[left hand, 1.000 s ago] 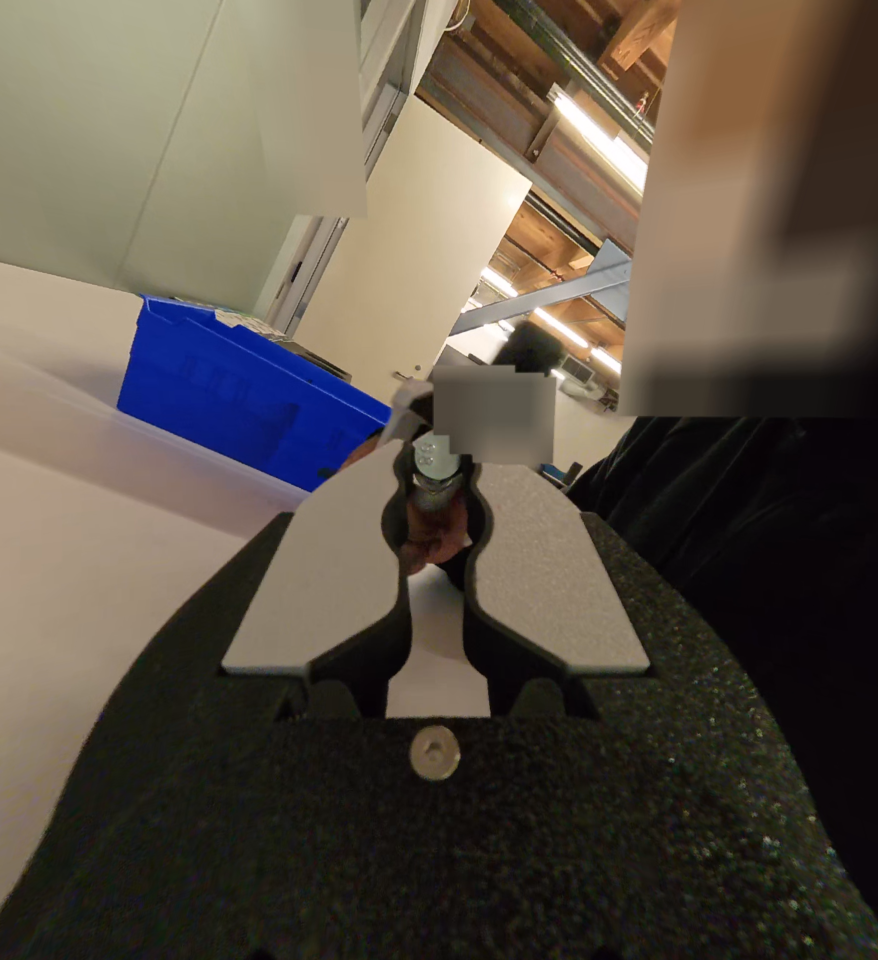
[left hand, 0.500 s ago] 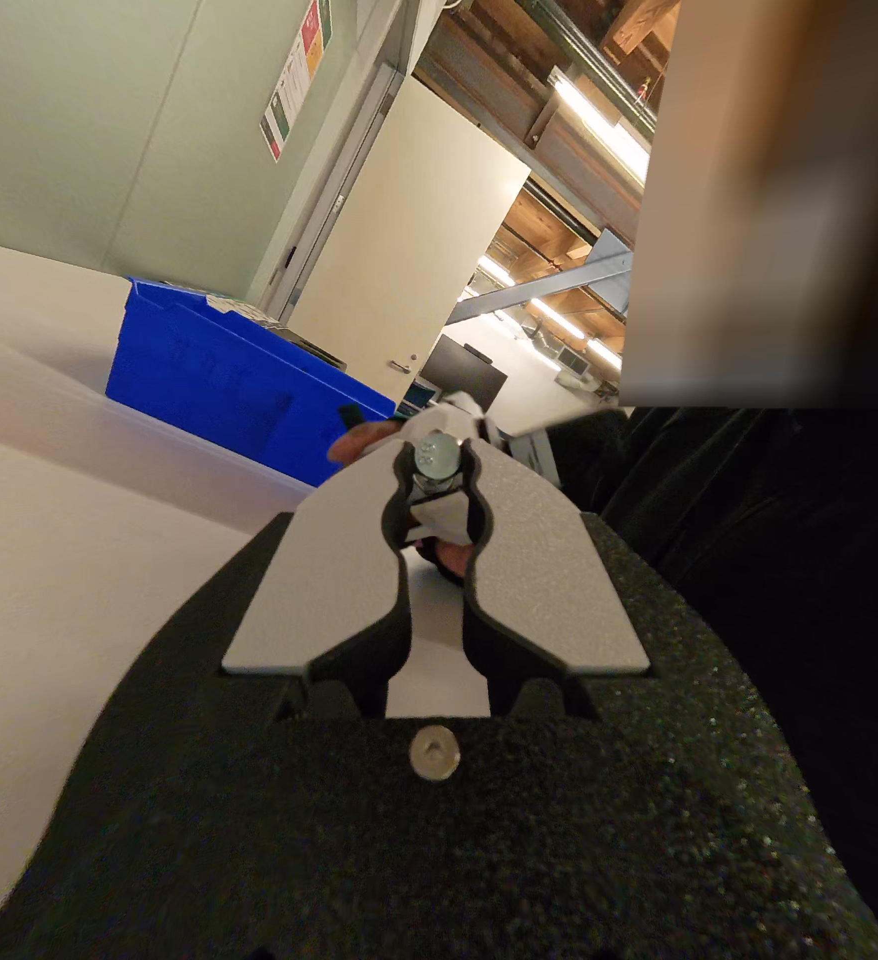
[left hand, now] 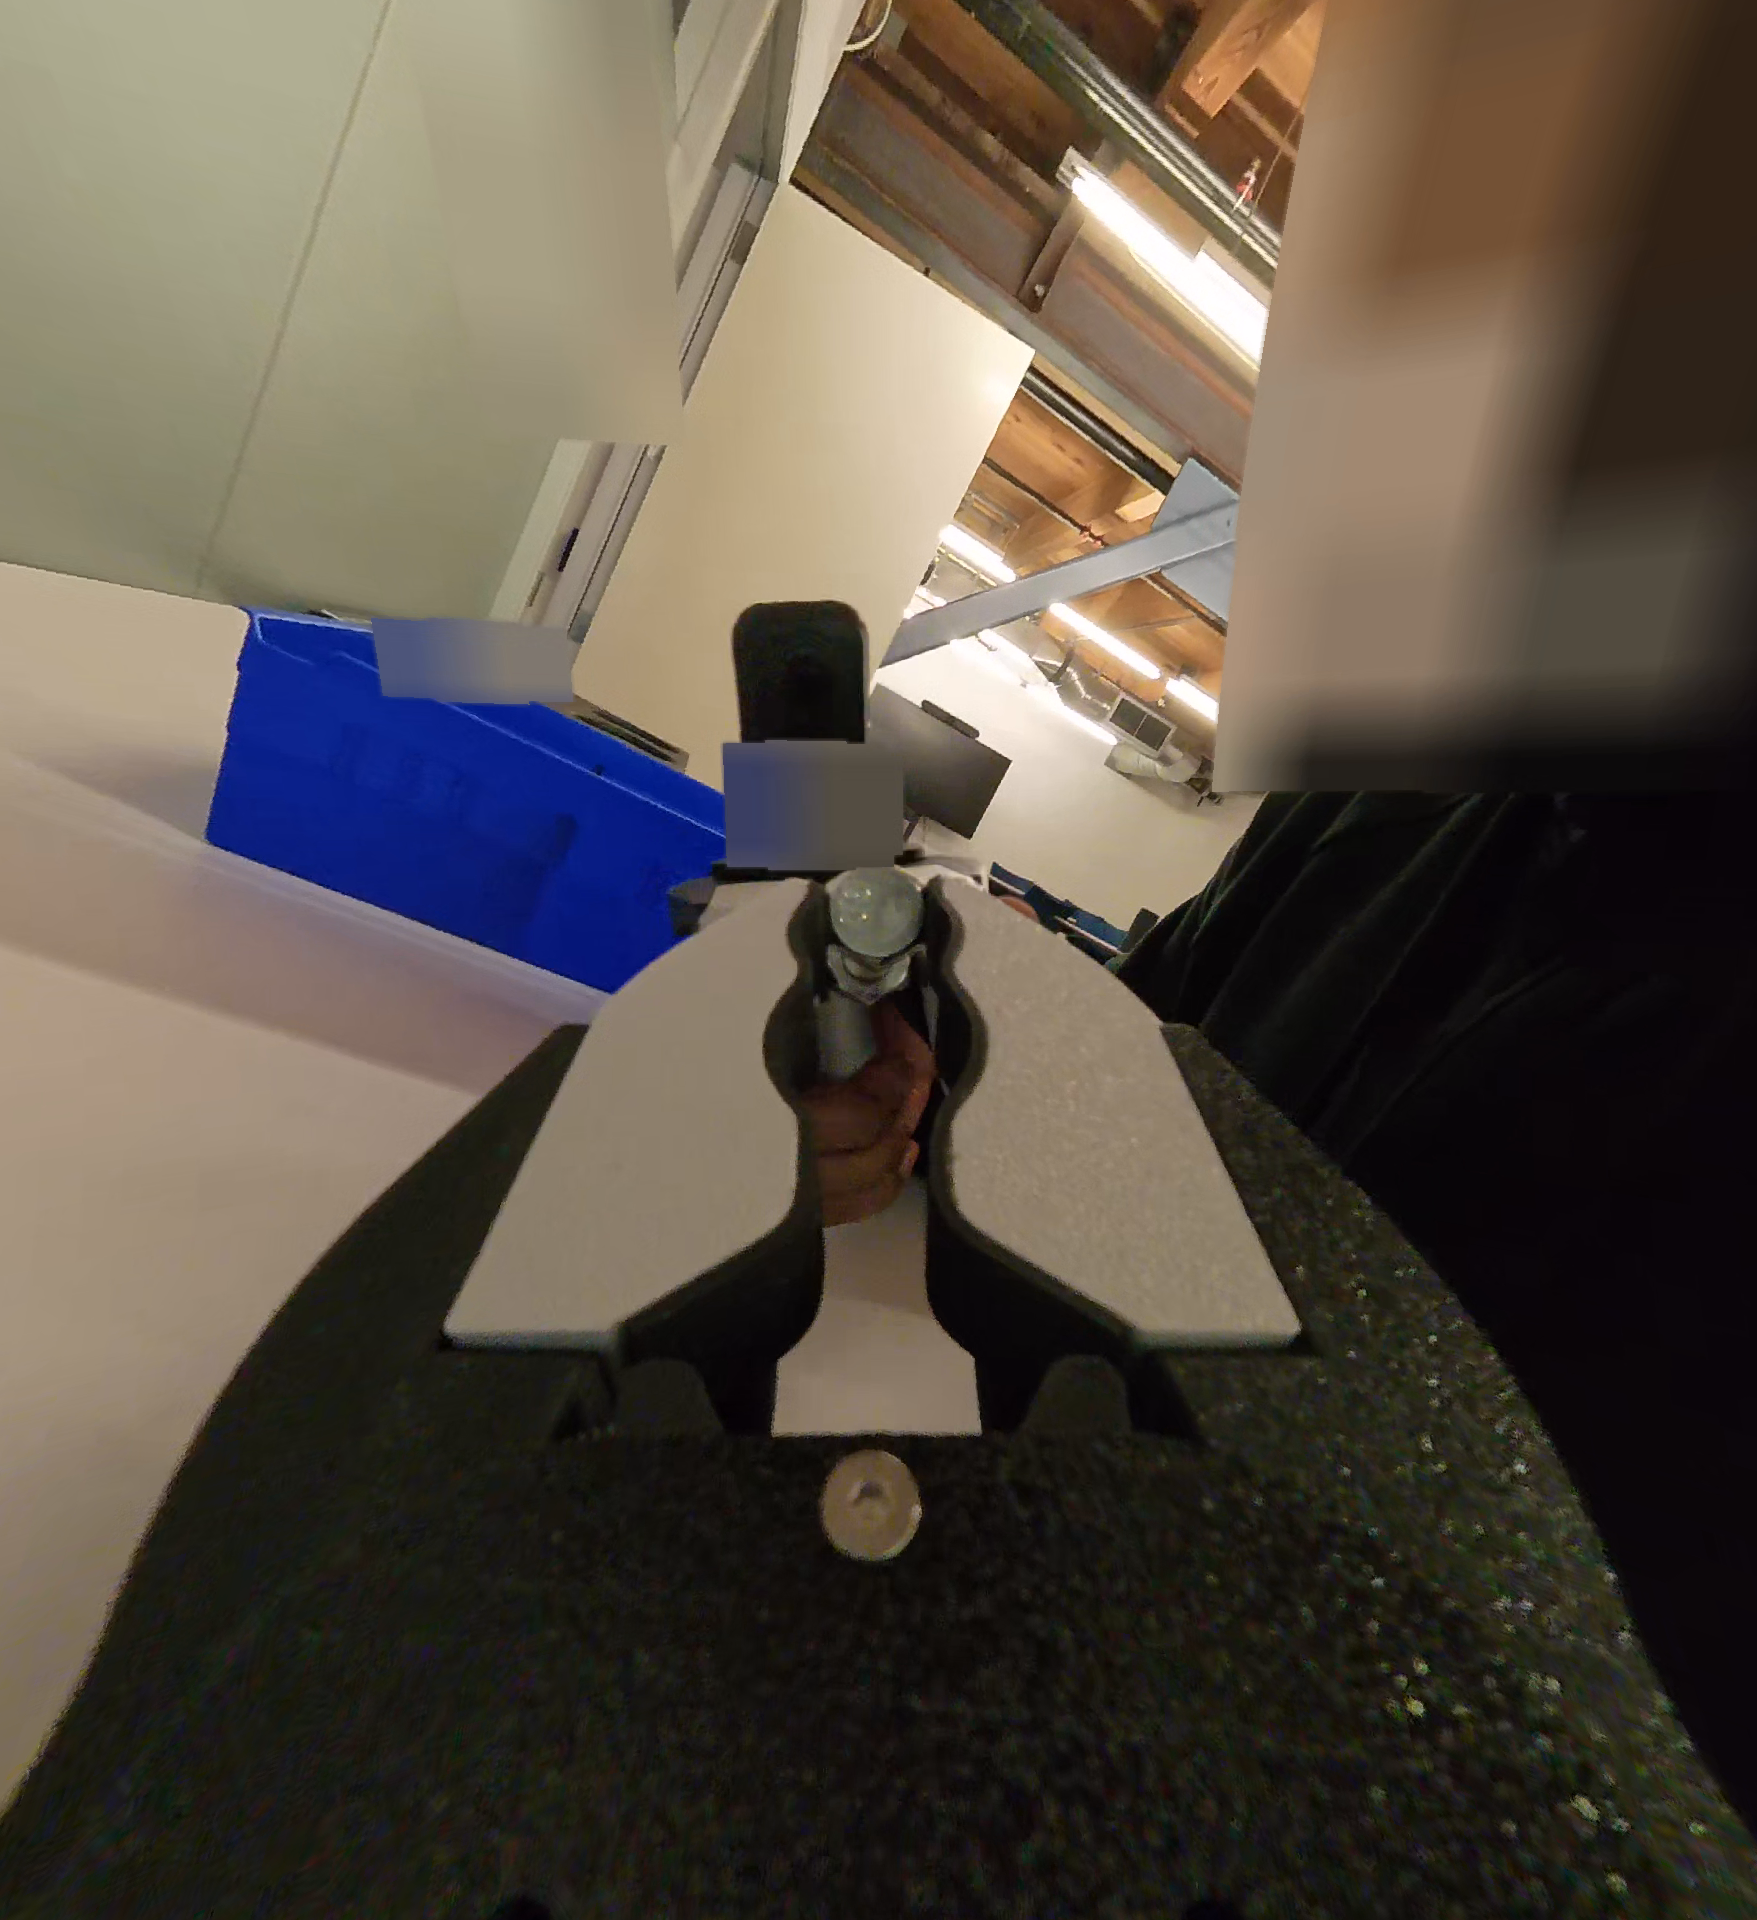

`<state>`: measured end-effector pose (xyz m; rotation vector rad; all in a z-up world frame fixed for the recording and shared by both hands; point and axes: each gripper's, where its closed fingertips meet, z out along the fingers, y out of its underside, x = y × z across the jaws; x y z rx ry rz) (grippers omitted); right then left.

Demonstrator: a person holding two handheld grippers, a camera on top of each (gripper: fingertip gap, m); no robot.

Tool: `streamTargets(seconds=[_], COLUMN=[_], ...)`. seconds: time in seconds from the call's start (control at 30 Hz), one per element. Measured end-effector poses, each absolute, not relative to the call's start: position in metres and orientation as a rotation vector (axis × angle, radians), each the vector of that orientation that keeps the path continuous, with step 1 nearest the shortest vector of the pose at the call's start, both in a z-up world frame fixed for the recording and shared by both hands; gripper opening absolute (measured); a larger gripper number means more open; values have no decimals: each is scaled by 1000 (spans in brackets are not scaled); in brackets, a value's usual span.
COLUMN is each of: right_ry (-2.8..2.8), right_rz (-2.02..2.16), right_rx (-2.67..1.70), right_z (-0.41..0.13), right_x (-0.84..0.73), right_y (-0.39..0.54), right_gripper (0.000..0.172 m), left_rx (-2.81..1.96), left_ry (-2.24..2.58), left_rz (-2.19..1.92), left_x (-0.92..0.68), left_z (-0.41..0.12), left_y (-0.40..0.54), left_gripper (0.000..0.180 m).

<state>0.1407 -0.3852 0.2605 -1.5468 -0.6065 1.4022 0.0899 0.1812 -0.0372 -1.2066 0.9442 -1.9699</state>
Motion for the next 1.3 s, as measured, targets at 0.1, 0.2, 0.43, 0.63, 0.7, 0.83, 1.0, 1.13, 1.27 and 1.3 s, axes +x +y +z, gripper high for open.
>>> streamTargets(seconds=[0.1,0.2,0.43,0.63,0.7,0.83,1.0,1.13,1.27,1.3], right_ry=[-740,-965,-910,-532,-519,-722,-1034,-729,-509,-499], right_rz=[1062,366,426,1336,1429,970,88,812,1276,1352], right_rx=[-1488,-1261,-1244,-1478,-1514,-1451,-1028,-1273,-1485,-1512], right_z=[260,261,267,272,266,261,271,287,270,267], right_x=[145,151,141,145,142,144,144,148,153,151], right_y=[-381,-375,-383,-379,-380,-376,-386,-382,-369,-371], right_gripper=[17,17,42,44,24,18,20,50,46,36], left_rx=[-1227,-1280,-1246,-1211,-1211,-1247,-1262,-1233,-1203,-1200], left_ry=[933,920,889,920,942,936,921,888,910,919], left_rz=[-1971,-1963,-1971,-1953,-1951,-1948,-1961,-1975,-1968,-1970], left_x=[91,93,90,88,90,92,92,87,87,87], left_z=[-39,-43,-40,-38,-39,-42,-43,-40,-37,-37], left_y=[183,186,190,187,184,186,187,190,187,186], left_gripper=[17,17,17,17,17,17,17,17,17,17])
